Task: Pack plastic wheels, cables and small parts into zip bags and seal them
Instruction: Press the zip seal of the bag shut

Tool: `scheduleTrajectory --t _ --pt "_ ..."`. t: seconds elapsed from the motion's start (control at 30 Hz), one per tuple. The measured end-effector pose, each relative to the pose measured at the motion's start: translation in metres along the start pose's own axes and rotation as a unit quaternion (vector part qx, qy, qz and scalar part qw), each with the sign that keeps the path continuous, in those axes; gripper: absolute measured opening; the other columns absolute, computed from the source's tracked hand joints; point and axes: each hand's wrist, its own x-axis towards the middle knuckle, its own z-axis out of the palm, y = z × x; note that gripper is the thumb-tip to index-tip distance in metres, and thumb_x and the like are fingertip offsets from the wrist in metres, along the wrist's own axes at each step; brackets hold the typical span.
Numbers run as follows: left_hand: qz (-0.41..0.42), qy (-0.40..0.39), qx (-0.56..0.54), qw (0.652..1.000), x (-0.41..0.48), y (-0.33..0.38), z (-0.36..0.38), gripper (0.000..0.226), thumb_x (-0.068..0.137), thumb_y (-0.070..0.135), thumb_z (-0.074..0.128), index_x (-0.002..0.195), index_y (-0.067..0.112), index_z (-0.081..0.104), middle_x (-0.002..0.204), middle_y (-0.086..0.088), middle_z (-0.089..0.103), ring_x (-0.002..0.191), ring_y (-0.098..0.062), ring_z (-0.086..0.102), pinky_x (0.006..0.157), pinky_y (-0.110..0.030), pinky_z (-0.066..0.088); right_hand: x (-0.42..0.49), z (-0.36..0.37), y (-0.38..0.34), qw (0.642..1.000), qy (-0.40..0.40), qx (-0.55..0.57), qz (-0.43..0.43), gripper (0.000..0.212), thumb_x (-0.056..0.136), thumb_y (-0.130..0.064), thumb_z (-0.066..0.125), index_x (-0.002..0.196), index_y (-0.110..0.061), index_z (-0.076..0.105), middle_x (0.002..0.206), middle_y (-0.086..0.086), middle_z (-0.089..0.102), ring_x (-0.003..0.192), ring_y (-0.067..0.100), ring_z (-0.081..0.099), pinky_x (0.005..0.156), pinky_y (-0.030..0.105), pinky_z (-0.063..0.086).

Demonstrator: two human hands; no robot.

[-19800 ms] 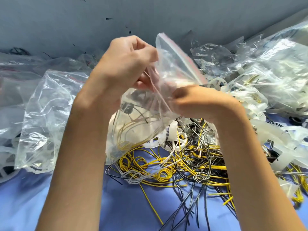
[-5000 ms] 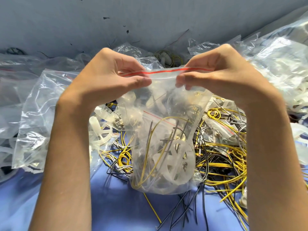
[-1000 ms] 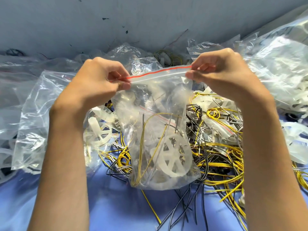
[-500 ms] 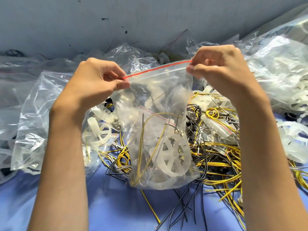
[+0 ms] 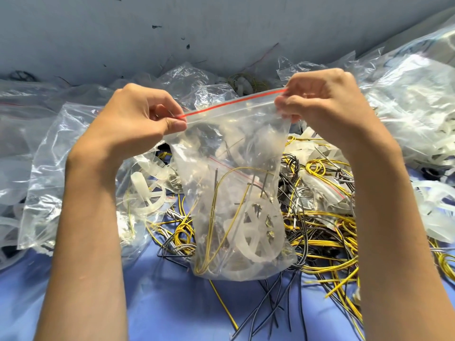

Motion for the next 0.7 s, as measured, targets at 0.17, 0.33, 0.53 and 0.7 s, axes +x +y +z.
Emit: scheduleTrajectory --t 0.17,0.33,0.53,0.7 --pt "-0.020 -0.070 -0.034 0.997 -0.004 0.007 0.003 0.018 0.071 0.041 0.077 0.079 0.027 0.068 0.078 0.004 0.071 0.069 -0.008 0.061 0.066 -0.023 0.046 0.000 0.006 -0.001 1.000 0.020 -0.010 0.020 0.014 0.083 -0.013 0.062 0.071 -0.010 0.069 0.062 -0.003 0.065 0.053 0.001 0.055 0.059 0.019 0.048" --pt "-0.030 -0.252 0.076 0.964 -0.005 0.026 0.015 0.061 0.050 0.071 0.070 0.085 0.021 0.072 0.082 0.008 0.073 0.078 -0.006 0.067 0.075 -0.031 0.049 0.000 0.017 -0.005 0.999 -0.005 0.025 0.034 0.018 0.087 -0.010 0.059 0.073 0.000 0.063 0.064 0.007 0.066 0.054 0.009 0.068 0.069 0.041 0.059" --pt "0.024 -0.240 -0.035 0.970 -0.005 0.037 0.033 0.025 0.087 0.009 0.065 0.063 0.018 0.066 0.064 -0.001 0.066 0.062 -0.007 0.057 0.063 -0.028 0.050 -0.003 0.017 -0.008 0.987 -0.145 0.048 0.043 0.034 0.087 -0.029 0.067 0.115 -0.011 0.059 0.097 0.005 0.071 0.089 0.015 0.071 0.090 0.044 0.053" --pt "0.037 -0.012 -0.141 0.989 -0.003 0.046 0.030 0.026 0.087 0.011 0.067 0.063 0.013 0.060 0.053 0.003 0.062 0.044 0.004 0.058 0.043 -0.008 0.035 -0.006 0.008 -0.016 0.971 -0.204 0.126 0.022 0.111 0.067 -0.050 0.078 0.152 -0.025 0.012 0.142 -0.004 0.041 0.126 -0.003 0.045 0.106 0.021 0.038"
